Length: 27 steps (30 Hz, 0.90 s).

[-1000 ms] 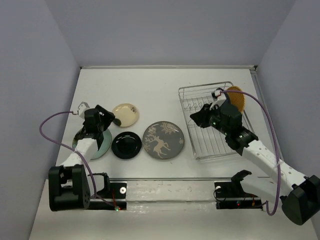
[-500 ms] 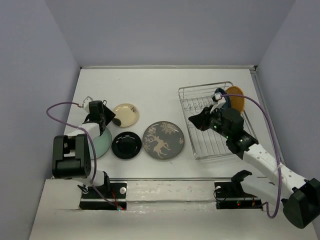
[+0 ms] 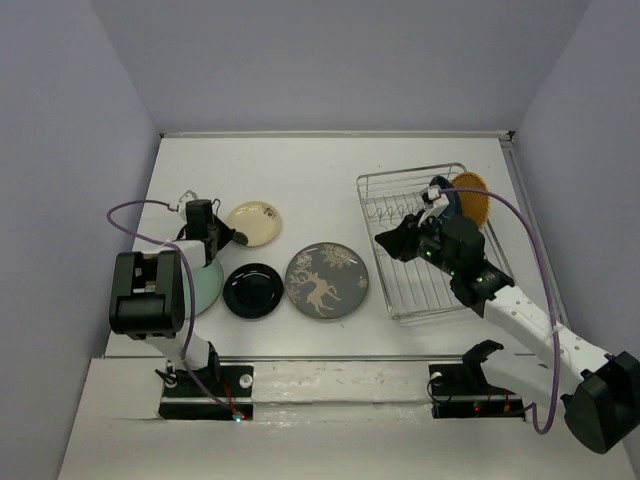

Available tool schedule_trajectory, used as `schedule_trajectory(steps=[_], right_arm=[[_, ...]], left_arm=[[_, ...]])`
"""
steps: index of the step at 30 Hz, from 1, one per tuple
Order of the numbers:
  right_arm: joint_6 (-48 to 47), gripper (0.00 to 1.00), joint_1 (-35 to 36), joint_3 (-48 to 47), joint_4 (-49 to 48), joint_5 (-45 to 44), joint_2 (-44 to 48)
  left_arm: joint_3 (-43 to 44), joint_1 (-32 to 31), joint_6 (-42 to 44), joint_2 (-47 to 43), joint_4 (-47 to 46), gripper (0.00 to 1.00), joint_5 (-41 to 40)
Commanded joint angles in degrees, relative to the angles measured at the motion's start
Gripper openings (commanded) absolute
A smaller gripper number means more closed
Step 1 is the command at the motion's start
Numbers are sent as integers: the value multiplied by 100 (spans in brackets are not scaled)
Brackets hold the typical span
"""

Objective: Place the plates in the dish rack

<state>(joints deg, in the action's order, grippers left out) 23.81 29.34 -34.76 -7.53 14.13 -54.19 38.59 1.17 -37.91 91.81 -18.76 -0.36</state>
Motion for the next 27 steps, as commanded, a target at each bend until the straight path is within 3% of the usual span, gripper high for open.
schedule_trajectory(steps=[1, 6, 7, 12, 16, 21, 27], right_arm=[[-70, 33, 54, -109, -328, 186, -99], [-96, 48, 54, -311, -276, 432, -363], [-87, 57, 54, -355, -258, 554, -416], [53, 77, 159, -706, -162, 810, -688], [193, 85, 221, -988, -64, 863, -829], [457, 87, 274, -1269, -152, 1012, -1277], [712, 87, 388, -1349, -591, 1373, -1866]], left_arm=[[0, -20, 29, -180, -259, 6, 10], [-386, -55, -225, -1135, -768, 6, 404], [-413, -90, -313, -1322, -839, 6, 414], [-466, -573, -244, -2623, -866, 6, 483], [-562, -995, -173, -3177, -787, 6, 1028], [-861, -1575, -112, -3537, -848, 6, 1958], [-1336, -2191, -32, -4074, -962, 6, 2162]])
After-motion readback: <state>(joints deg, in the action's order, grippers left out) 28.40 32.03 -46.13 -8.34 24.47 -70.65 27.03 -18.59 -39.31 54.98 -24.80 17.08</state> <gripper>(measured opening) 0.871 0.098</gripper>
